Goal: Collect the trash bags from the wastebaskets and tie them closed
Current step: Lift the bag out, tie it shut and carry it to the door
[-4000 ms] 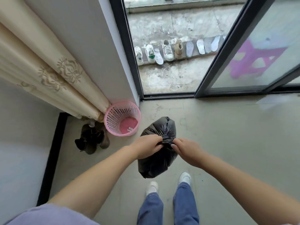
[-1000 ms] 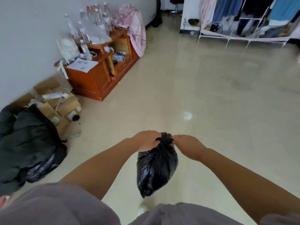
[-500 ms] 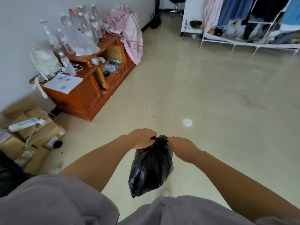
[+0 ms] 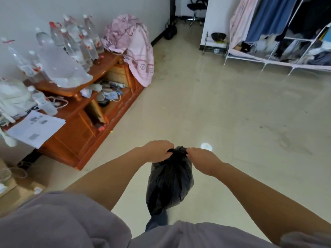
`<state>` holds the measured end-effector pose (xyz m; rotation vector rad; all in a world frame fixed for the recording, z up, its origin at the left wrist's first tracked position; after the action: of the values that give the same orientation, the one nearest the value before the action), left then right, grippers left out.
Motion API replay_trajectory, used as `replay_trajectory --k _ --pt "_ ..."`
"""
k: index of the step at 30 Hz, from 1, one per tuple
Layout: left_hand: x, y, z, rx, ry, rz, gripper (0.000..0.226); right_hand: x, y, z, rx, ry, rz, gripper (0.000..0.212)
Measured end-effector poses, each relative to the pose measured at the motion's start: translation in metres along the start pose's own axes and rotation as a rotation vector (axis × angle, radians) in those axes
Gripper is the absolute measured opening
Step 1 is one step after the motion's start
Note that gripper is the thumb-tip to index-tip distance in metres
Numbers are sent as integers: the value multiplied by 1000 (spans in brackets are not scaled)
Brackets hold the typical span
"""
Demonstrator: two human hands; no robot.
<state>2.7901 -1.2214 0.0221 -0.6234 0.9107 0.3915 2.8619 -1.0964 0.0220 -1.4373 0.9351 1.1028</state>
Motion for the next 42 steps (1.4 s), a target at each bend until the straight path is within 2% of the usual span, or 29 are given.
replay_trajectory --k 7,13,21,25,28,33,42 --pt "-110 165 -56 68 19 -76 21 -51 152 97 99 87 -1 29" --pt "-172 309 -89 84 58 -103 20 -79 272 197 119 42 -22 26" --pt "-269 531 -111 70 -28 -70 19 -134 434 373 92 46 -54 28" --pt "-313 623 -112 90 -51 -56 20 -160 499 450 92 22 -83 17" --pt "-343 693 -126 99 -46 -78 20 -173 557 502 99 -8 -100 18" --pt "-409 824 -174 126 -39 -82 20 -203 678 585 150 1 -76 28" --pt "-550 1012 -263 127 -53 -107 20 -278 882 689 181 32 -64 29"
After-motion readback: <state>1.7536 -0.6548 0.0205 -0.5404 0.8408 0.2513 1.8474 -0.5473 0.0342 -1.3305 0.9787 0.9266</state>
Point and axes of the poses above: each hand's wrist, its own y-axis towards the middle knuckle, its own x-axis out of the palm, z = x × y, the point moved 6 cm from there along y, towards the middle knuckle, and after that the axes turned 14 degrees about -y, right-handed, at the moved point
